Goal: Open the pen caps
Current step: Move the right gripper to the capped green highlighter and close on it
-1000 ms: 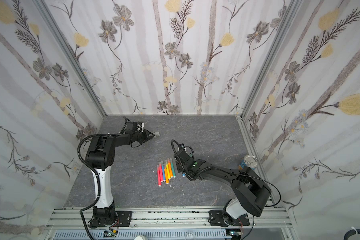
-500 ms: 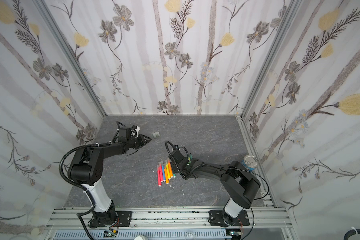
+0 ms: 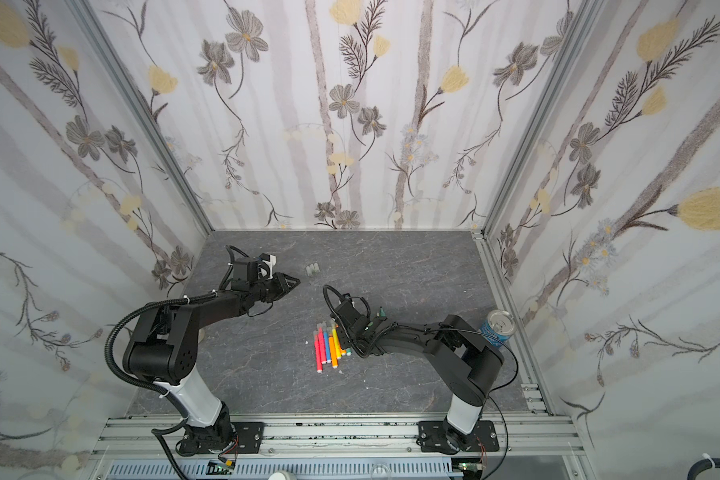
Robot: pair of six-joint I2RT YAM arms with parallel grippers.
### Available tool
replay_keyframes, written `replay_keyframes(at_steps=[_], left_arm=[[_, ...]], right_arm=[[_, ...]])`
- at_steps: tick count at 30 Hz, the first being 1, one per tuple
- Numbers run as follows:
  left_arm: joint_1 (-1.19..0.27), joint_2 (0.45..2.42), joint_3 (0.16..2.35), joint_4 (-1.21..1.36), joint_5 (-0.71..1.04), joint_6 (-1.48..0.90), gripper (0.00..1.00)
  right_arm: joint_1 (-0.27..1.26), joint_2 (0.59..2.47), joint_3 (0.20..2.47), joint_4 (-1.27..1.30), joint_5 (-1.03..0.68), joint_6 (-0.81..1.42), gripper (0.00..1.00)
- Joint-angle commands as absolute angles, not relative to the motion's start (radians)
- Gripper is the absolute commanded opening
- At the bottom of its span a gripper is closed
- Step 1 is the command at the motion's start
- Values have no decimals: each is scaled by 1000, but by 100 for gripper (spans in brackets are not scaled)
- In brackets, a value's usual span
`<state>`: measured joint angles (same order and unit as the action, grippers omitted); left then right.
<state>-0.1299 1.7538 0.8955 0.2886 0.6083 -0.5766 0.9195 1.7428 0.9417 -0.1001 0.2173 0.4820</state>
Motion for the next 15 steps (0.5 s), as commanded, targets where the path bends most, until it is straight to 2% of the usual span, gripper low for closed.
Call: replay_keyframes(at_steps=[1,15], left_arm=[[-131,1764,892,327,625,-584,30],[-130,1758,890,320,630,-580,30]], right_arm=[[920,1754,948,-91,215,496,35],[926,1785,913,-86,197,506,31]])
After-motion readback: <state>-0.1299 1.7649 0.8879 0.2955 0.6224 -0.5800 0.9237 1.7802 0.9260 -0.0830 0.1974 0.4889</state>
